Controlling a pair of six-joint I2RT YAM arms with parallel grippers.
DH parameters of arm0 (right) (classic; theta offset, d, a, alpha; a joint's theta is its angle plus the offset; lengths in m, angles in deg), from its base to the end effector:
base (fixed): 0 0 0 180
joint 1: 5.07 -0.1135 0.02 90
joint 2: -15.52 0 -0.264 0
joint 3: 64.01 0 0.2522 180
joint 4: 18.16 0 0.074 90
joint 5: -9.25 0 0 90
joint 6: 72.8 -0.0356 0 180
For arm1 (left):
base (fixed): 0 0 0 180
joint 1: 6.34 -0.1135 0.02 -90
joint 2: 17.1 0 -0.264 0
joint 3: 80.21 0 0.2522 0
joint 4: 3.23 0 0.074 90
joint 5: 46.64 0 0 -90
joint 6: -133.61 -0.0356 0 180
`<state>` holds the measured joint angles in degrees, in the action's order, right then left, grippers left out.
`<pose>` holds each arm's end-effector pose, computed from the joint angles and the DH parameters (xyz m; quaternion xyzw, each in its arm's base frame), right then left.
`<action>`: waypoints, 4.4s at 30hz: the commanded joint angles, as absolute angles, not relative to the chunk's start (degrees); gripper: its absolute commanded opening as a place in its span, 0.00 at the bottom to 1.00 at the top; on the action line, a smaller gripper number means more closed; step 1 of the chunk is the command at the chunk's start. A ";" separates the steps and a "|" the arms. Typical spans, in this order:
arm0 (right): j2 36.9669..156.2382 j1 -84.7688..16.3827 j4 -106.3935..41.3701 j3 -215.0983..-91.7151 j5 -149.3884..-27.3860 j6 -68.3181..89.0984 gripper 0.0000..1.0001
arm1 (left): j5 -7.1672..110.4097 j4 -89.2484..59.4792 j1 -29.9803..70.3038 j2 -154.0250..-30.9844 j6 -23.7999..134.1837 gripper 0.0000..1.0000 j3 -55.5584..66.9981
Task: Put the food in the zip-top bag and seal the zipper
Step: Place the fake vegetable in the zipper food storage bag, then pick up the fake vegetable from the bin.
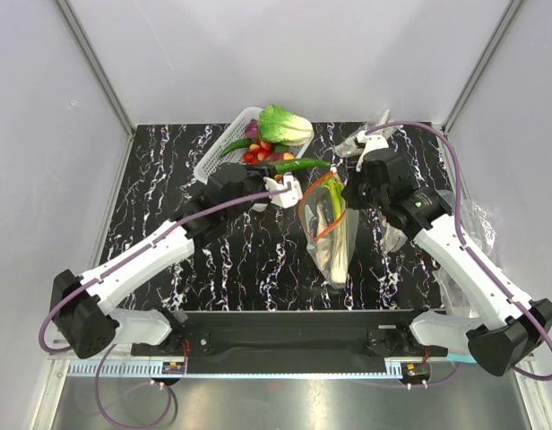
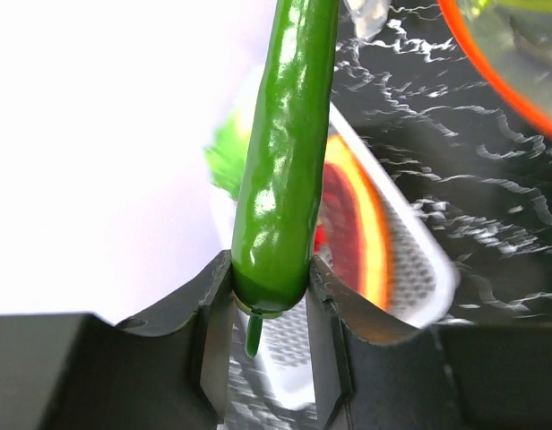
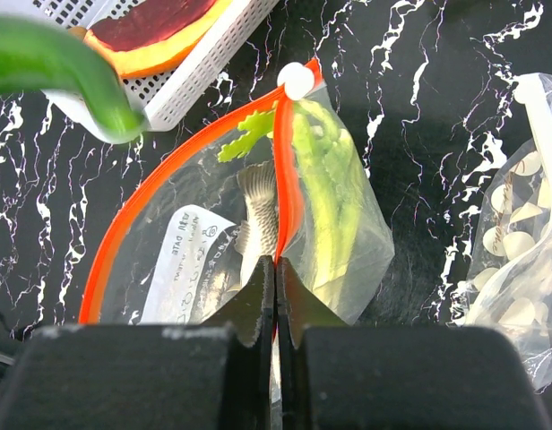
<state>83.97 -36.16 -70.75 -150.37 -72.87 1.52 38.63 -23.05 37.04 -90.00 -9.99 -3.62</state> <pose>0.2191 0.1264 0.3744 -0.0869 0.8799 0.1280 0.4492 0.2195 -0.2034 0.3516 0.5816 0.5479 0.0863 0.5951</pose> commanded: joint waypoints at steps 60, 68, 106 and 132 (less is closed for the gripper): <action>81.18 -35.92 -66.90 -148.61 -72.22 0.94 0.00 | 24.56 -19.24 50.37 -83.80 24.58 0.99 8.22; 81.61 -35.92 -66.55 -148.88 -73.10 0.59 0.00 | 31.85 -41.68 30.34 -98.21 43.00 0.99 22.23; 85.05 -35.92 -68.22 -150.46 -77.14 3.23 0.00 | 15.25 -32.02 13.88 -154.19 12.94 0.72 50.35; 84.43 -35.92 -66.99 -149.05 -78.99 2.00 0.00 | 9.34 -50.28 17.22 -130.74 27.43 0.02 39.55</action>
<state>85.89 -36.11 -69.06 -148.62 -77.46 2.16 11.55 -42.55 16.67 -134.02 23.47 38.50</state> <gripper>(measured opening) 0.011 0.269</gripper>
